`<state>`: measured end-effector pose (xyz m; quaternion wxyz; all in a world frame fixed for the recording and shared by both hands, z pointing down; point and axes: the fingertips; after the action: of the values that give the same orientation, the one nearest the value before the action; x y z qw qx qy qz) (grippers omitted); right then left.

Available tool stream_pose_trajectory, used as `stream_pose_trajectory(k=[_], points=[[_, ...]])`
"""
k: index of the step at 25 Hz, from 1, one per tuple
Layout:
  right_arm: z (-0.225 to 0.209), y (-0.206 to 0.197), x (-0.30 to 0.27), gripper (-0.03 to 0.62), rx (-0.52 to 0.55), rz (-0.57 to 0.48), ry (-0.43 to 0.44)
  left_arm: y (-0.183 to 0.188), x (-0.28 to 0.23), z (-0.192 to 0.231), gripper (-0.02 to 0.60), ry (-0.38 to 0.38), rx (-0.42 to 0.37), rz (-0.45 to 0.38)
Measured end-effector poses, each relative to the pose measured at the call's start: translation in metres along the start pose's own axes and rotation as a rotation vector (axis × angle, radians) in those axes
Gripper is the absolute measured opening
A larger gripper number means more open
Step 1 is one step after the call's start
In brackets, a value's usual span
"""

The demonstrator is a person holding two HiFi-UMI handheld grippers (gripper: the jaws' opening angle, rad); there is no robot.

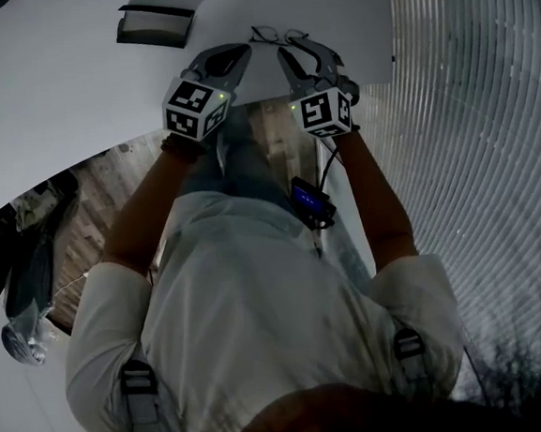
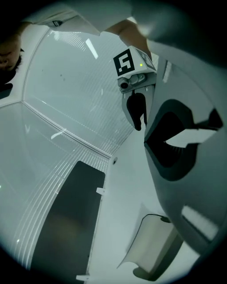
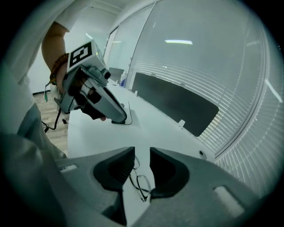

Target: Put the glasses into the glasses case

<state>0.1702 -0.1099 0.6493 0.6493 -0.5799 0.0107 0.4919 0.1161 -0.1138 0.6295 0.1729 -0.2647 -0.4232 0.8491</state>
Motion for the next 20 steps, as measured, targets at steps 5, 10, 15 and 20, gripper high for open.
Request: stream_pose_trajectory(k=[5,10,15,20], points=[[0.015,-0.034,-0.027,0.121,0.129,0.068,0.048,-0.021,-0.010,0.018,0.002,0.021,0.006,0.023],[0.022,-0.060,-0.043,0.126,0.197,0.113,0.068,-0.030,-0.017,0.026,0.002,0.020,0.015,0.039],[0.019,-0.074,-0.053,0.126,0.225,0.134,0.075,-0.035,-0.023,0.031,0.002,0.021,0.018,0.047],[0.019,-0.073,-0.055,0.035,0.278,0.121,0.066,-0.037,-0.022,0.033,0.002,0.024,0.021,0.048]])
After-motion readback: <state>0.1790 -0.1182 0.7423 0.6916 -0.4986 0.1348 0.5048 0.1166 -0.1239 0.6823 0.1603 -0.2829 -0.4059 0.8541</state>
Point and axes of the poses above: the fingertips, and each gripper's own axes: x backward along the fingers, z to its left, y out of its top, and after that the axes turned 7 degrees about -z, right-handed
